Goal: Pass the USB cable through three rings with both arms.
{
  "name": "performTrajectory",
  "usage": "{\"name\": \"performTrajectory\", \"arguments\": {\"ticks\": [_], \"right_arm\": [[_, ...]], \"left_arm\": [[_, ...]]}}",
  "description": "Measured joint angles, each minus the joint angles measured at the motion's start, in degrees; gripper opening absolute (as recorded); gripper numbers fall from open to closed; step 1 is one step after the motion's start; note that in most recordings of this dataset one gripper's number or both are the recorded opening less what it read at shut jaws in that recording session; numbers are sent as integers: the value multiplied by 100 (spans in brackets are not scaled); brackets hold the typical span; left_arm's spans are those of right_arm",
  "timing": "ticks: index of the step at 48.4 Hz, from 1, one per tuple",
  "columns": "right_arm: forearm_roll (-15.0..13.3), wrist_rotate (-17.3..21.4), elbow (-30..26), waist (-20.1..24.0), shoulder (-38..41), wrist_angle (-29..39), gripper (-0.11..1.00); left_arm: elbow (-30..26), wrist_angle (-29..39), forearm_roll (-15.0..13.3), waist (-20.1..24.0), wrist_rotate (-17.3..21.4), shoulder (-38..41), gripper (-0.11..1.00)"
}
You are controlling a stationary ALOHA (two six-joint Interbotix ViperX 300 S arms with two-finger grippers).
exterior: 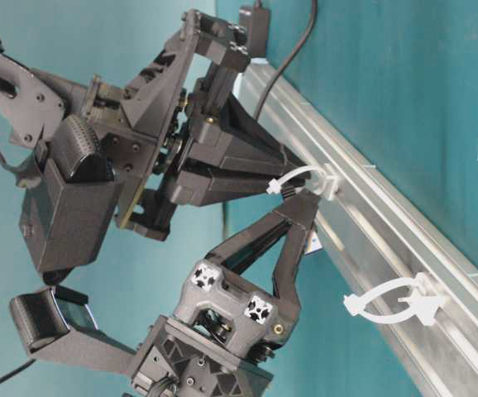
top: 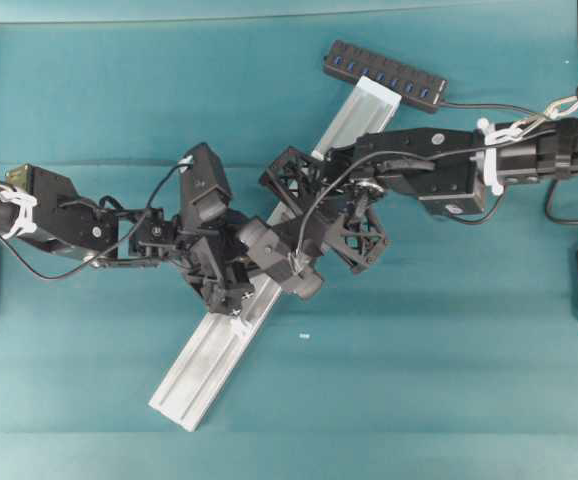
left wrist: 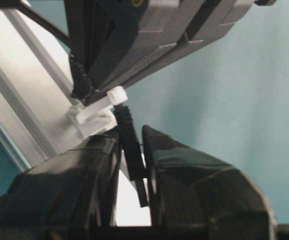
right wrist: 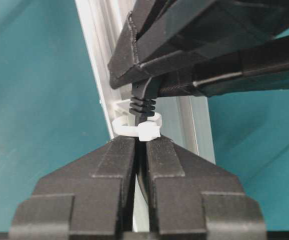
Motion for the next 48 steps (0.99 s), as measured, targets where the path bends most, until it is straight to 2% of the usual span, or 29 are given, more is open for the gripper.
{"name": "performTrajectory", "arguments": {"ticks": [12,15,20,28,32,40,48], "right_arm": [[0,0,9,9,-9,0,7],[0,18,18,9,-9,9,11],[0,176,18,9,-18,62,30],[-44,703,88,26,-97,158,78],[-123,1002,202,44,-141,132,91],[-290,1556,360,44,-316,97,89],[-422,1960,492,-9,-606,114,89]], "left_arm": [[0,9,0,0,9,0,14],[0,0,0,0,0,0,14],[0,26,0,0,-9,0,12],[70,70,0,-26,-35,0,12],[114,70,0,-44,-35,0,12],[176,88,-9,-105,-70,-26,11],[369,255,0,-158,-316,-229,11]]}}
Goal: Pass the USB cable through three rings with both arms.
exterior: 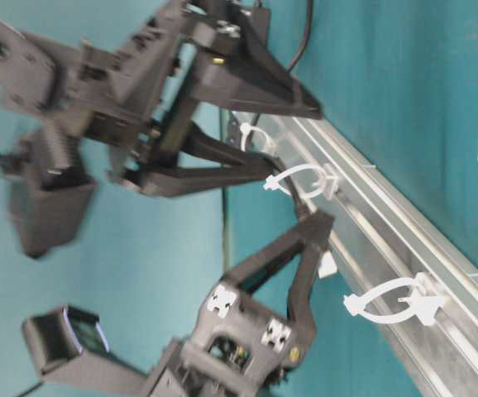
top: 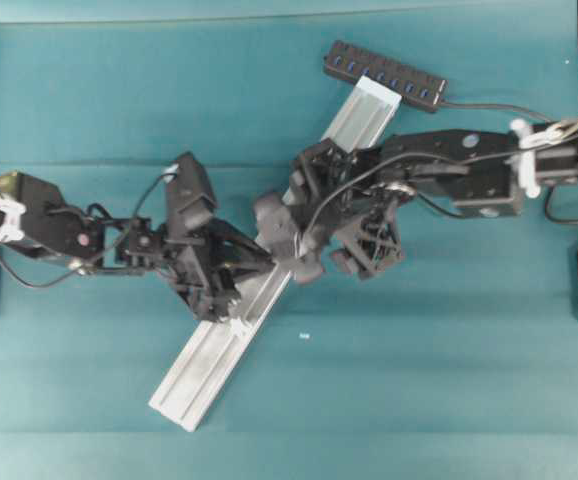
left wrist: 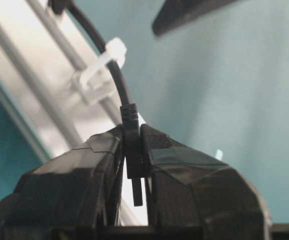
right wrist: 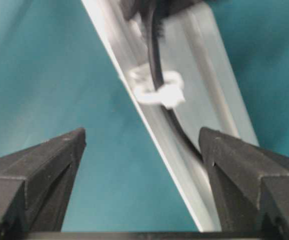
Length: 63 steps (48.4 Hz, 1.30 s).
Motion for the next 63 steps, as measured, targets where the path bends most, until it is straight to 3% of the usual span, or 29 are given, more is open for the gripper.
{"name": "performTrajectory", "arguments": {"ticks": [10,20,42,63], "right_arm": [[-26,316,-18,-18,-123,-132,89],[-26,571,-255,123,-35,-703,89],[-26,598,-360,668,396,-1160,82],[-105,598,-369,563,483,-1248,73]], "left_arm": [[246,44,0,-105,-176,-378,11],[316,44,0,-132,-185,-589,11],[290,53,0,-158,-220,-589,11],[281,70,0,-149,-220,-589,11]]}}
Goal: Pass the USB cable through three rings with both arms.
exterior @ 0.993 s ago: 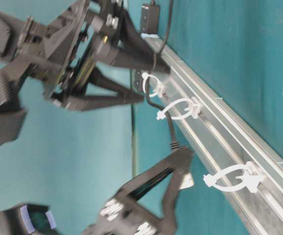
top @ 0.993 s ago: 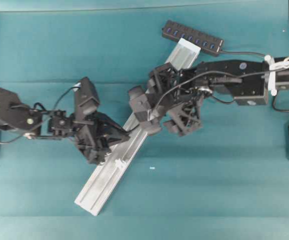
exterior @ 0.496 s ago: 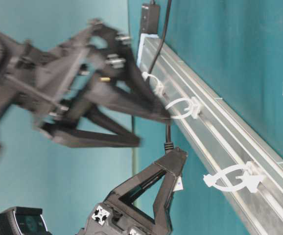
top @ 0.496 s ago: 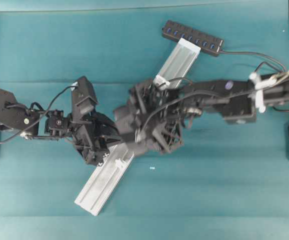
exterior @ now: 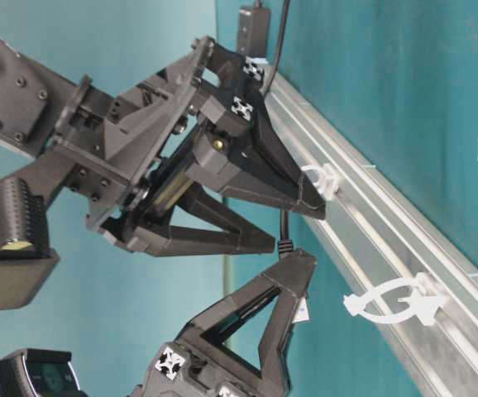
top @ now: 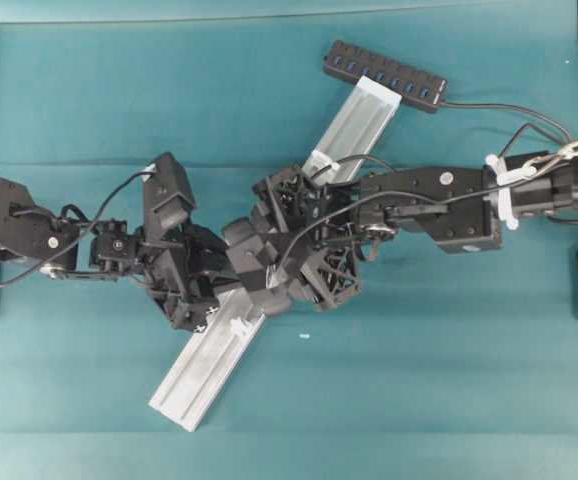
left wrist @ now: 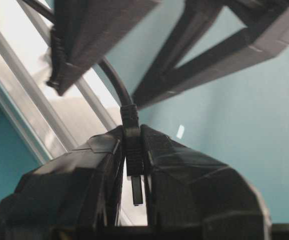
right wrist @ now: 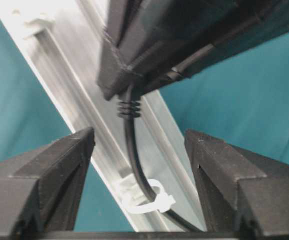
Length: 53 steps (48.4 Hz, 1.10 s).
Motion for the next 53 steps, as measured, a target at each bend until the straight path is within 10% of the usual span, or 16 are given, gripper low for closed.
{"name": "performTrajectory", "arguments": {"ticks": [15,37,53], "right_arm": [[0,0,-18,44,44,35,5],[-35,-9,-123,0,141,255,5],[-193,-237,-211,-62,158,413,5]], "left_arm": [[-97,0,0,-9,-9,62,11],[-255,510,0,0,0,141,12],[-255,545,0,-26,-510,123,94]]}}
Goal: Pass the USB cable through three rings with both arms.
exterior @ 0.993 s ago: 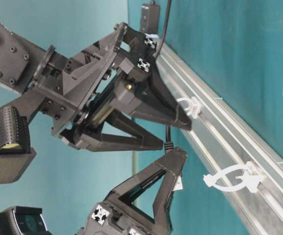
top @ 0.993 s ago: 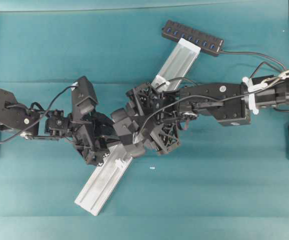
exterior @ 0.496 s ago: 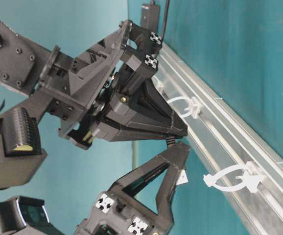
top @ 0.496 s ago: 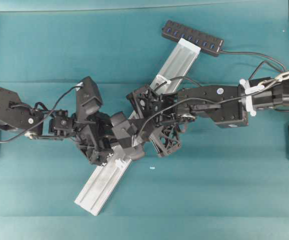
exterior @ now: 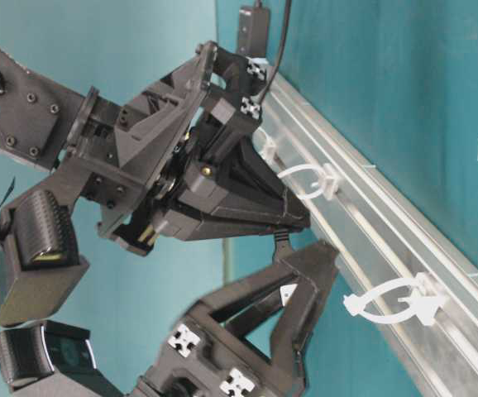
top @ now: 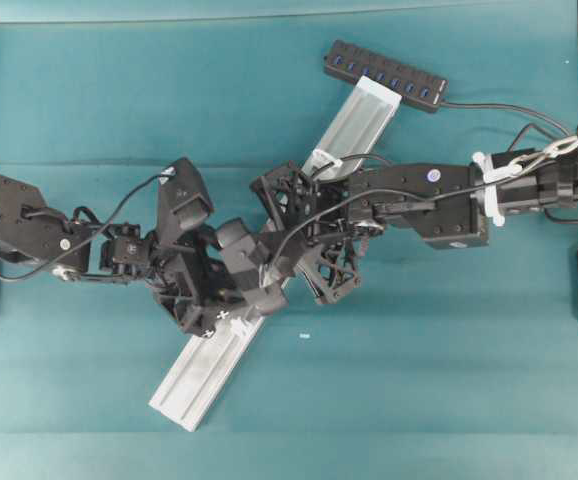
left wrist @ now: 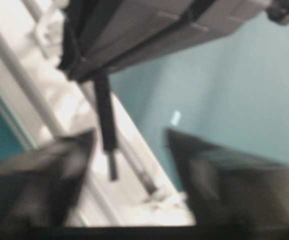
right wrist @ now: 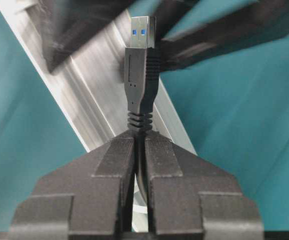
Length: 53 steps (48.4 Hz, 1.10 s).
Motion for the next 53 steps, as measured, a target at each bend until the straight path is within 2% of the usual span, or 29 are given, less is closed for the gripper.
{"name": "performTrajectory", "arguments": {"ticks": [3,9,24,32,42,53], "right_arm": [[-9,-105,-9,0,9,9,5],[-9,-448,-9,0,62,9,5],[-18,-1283,-9,35,158,9,5],[-18,-1529,-18,97,193,18,5],[-18,-1573,-26,167,255,18,5],[-18,-1582,-44,281,281,0,5]], "left_arm": [[62,9,0,-9,-97,-97,99],[272,9,0,-44,-158,-510,94],[1107,316,0,-88,-185,-2180,94],[1389,1090,9,-123,-176,-3129,94],[1600,2145,9,-378,-176,-4210,94],[1652,3015,9,-932,-176,-4562,94]]}}
